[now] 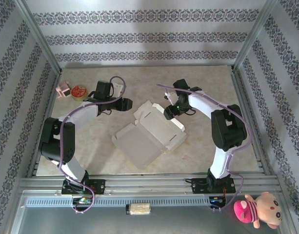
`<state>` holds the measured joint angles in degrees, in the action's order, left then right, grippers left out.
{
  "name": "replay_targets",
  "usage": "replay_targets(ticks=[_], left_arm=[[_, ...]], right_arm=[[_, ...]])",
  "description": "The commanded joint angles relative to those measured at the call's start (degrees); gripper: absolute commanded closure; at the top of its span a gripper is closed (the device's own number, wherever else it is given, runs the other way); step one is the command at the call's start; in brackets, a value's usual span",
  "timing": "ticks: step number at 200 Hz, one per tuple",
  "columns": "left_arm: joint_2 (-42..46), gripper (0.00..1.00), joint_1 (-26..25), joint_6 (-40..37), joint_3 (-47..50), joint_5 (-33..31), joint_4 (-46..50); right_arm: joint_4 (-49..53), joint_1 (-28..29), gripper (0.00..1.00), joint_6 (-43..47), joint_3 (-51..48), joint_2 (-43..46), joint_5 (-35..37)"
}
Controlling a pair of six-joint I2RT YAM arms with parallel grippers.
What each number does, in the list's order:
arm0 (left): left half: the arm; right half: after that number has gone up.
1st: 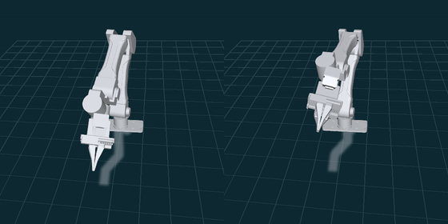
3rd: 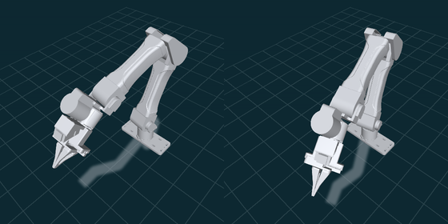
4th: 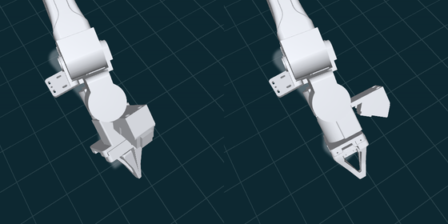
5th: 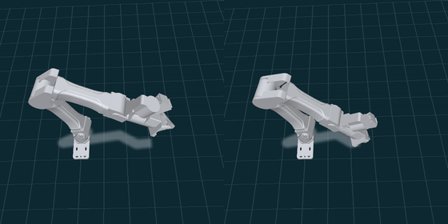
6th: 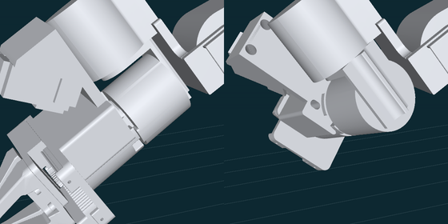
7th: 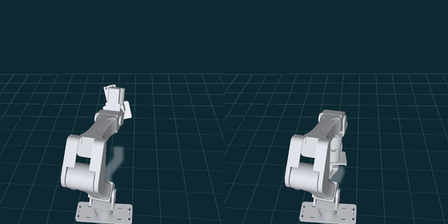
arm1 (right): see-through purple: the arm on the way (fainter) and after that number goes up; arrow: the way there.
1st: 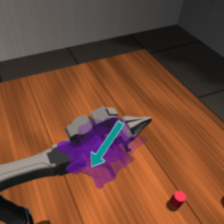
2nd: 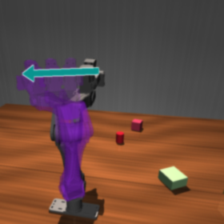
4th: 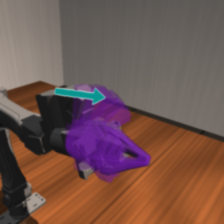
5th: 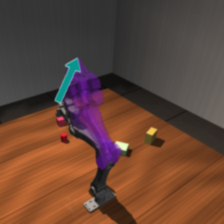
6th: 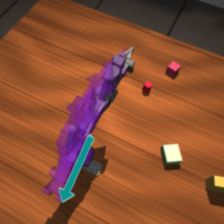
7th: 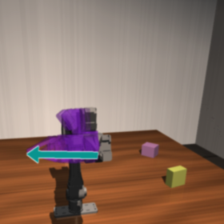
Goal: Fold the paper box
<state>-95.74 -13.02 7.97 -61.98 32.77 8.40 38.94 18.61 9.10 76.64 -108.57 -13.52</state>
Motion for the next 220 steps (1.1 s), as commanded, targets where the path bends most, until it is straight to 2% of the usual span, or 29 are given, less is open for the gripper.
replay_targets(ticks=[1, 18, 45, 61, 101, 130, 164, 194, 206, 220], left_arm=[[1.96, 0.45, -0.04, 0.51, 0.94, 1.99, 1.00], [1.97, 0.45, 0.01, 0.29, 0.93, 1.59, 1.21], [2.13, 0.45, 0.01, 0.29, 0.85, 1.16, 1.16], [2.14, 0.45, 0.03, 0.23, 0.61, 0.68, 1.18], [1.25, 0.44, 0.51, 3.86, -1.63, -2.02, 0.73], [0.54, 0.43, 1.72, 11.60, -4.33, -1.89, 1.47], [0.65, 0.43, 3.66, 8.92, -8.20, -2.69, 6.32], [-0.65, 0.49, 6.69, 6.26, -10.36, -2.93, 7.99], [-1.86, 0.57, 7.06, 4.66, -10.90, -0.09, 7.27], [-3.73, 0.61, 7.06, 3.63, -11.51, 5.30, 5.65]], right_arm=[[5.93, 0.07, 0.38, -1.55, 2.80, -2.66, -4.08], [6.57, 0.12, 0.47, -1.24, 3.41, -4.25, -3.61], [5.66, 0.42, 0.71, -0.33, 2.86, -3.86, -2.14], [4.89, 1.45, 0.81, 1.64, 2.05, -2.14, -0.53], [5.27, 5.50, 1.00, 6.68, 2.62, 2.75, 10.50], [-0.91, 11.16, 1.00, 15.39, -0.48, 9.54, 26.33], [-17.58, 15.19, 1.00, 31.18, -8.05, 16.60, 40.37], [-31.48, 16.53, 0.98, 42.72, -12.94, 19.84, 44.11], [-36.13, 16.69, 0.98, 45.68, -14.36, 20.18, 45.14], [-40.51, 16.95, 0.98, 47.91, -16.16, 20.53, 44.80]])
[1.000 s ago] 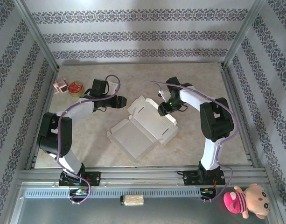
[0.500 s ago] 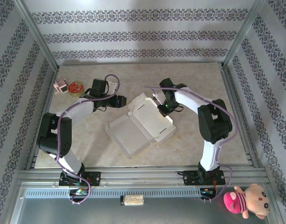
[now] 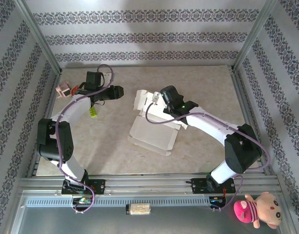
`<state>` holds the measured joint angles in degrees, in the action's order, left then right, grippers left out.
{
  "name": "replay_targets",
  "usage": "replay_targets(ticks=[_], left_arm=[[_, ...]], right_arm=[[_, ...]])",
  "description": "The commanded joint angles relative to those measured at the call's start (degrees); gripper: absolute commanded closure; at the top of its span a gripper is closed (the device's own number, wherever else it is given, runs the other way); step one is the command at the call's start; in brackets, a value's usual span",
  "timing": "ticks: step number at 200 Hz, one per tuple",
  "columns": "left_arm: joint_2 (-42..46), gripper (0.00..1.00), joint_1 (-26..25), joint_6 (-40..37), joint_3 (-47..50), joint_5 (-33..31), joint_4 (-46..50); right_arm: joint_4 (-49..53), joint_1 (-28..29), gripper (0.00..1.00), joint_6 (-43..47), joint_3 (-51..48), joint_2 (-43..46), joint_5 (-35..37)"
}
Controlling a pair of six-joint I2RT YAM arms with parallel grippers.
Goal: Fold the paper box
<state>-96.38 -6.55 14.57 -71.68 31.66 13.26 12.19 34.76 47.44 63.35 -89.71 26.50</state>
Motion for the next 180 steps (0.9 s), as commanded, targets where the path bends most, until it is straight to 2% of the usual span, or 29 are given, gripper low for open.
replay_targets(ticks=[1, 10, 23, 64, 98, 180], left_arm=[[-3.24, 0.62, 0.58, -2.92, -1.76, 6.93, 0.54], [-4.40, 0.63, 0.49, -1.62, -1.30, 10.43, -2.45], [-6.13, 0.67, 0.40, 1.48, -0.54, 11.86, -6.72], [-10.60, 0.71, 0.07, 3.25, -1.83, 10.32, -11.65], [-14.44, 0.75, -0.76, 2.48, -3.88, 12.90, -10.66], [-17.00, 0.76, -5.34, 6.02, -3.64, 19.04, -19.13]], right_arm=[[-14.29, 0.77, 0.98, 9.72, -3.05, 1.70, 4.74], [-17.71, 0.92, 0.98, 10.52, -4.48, 1.85, 3.85], [-21.57, 1.08, 0.98, 10.82, -6.09, 1.59, 3.05], [-28.87, 1.22, 0.97, 13.35, -8.54, -0.56, 3.76], [-29.40, 1.36, 0.97, 13.54, -8.95, -1.07, 4.19], [-30.58, 1.71, 0.97, 14.60, -9.17, -4.13, 4.98]])
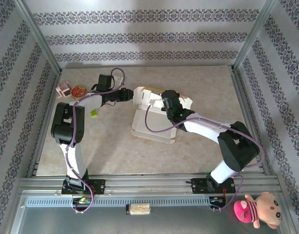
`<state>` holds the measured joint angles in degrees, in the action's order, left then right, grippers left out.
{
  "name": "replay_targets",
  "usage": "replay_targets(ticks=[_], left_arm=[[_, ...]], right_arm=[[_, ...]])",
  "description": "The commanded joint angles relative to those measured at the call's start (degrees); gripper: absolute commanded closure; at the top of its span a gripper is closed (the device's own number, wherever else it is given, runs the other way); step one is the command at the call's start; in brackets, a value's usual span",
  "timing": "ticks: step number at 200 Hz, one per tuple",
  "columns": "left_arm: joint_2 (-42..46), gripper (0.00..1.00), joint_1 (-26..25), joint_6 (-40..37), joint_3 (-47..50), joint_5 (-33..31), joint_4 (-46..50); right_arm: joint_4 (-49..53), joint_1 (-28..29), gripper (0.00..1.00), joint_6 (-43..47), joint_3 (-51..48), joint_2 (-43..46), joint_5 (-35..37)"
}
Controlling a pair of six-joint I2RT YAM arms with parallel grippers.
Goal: Fold the paper box
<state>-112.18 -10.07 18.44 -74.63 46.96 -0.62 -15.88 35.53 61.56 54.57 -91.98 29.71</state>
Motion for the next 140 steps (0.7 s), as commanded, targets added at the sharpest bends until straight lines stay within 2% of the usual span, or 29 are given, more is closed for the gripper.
replay_targets(ticks=[1, 70, 109, 140], left_arm=[[-1.20, 0.76, -1.90, 2.18, -0.60, 3.83, -5.35], [-2.54, 0.76, -3.78, 4.92, 3.97, 4.09, -9.23], [-4.01, 0.76, -4.07, 2.52, 5.01, 3.40, -7.19], [-3.68, 0.71, -4.08, 1.08, 5.62, 3.33, -5.77]], right_arm=[[-2.59, 0.95, 0.97, 0.48, -0.36, -2.00, 1.85], [-8.24, 1.71, 0.98, 3.07, -0.64, -7.09, 5.16], [-10.58, 2.30, 0.98, 4.86, -2.90, -7.49, 5.58], [-15.09, 2.92, 0.98, 8.01, -5.51, -7.43, 6.85]])
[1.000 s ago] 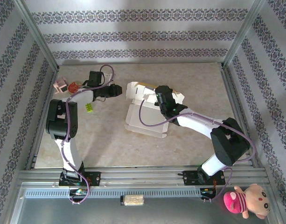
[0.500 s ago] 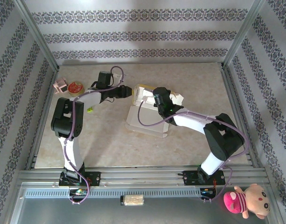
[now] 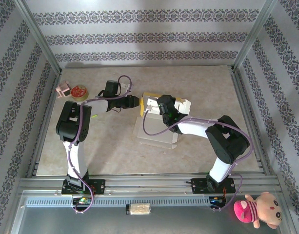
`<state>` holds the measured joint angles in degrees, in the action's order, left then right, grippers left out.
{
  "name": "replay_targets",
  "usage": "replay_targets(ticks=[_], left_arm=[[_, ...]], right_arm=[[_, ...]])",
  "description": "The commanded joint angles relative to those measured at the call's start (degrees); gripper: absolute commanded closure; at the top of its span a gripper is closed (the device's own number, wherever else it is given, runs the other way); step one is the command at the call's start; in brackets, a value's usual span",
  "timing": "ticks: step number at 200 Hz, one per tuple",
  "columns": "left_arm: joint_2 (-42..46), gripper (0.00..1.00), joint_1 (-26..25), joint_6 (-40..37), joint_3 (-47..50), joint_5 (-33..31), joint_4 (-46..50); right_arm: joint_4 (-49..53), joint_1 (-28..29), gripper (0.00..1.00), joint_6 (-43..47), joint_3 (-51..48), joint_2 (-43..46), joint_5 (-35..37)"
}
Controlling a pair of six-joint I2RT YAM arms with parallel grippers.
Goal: Fold the paper box
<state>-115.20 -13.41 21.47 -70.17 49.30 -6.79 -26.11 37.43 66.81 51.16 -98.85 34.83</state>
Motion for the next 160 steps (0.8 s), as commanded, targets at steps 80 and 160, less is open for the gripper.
replay_targets(ticks=[80, 160], left_arm=[[3.64, 0.66, -0.78, 1.23, 12.31, 4.09, -13.81], [8.58, 0.59, -0.80, 3.55, 22.25, 8.06, -35.93]], right_arm=[[-18.37, 4.03, 0.98, 12.01, -8.75, -3.46, 6.23], [-20.12, 4.63, 0.98, 13.98, -9.49, -3.55, 6.92]])
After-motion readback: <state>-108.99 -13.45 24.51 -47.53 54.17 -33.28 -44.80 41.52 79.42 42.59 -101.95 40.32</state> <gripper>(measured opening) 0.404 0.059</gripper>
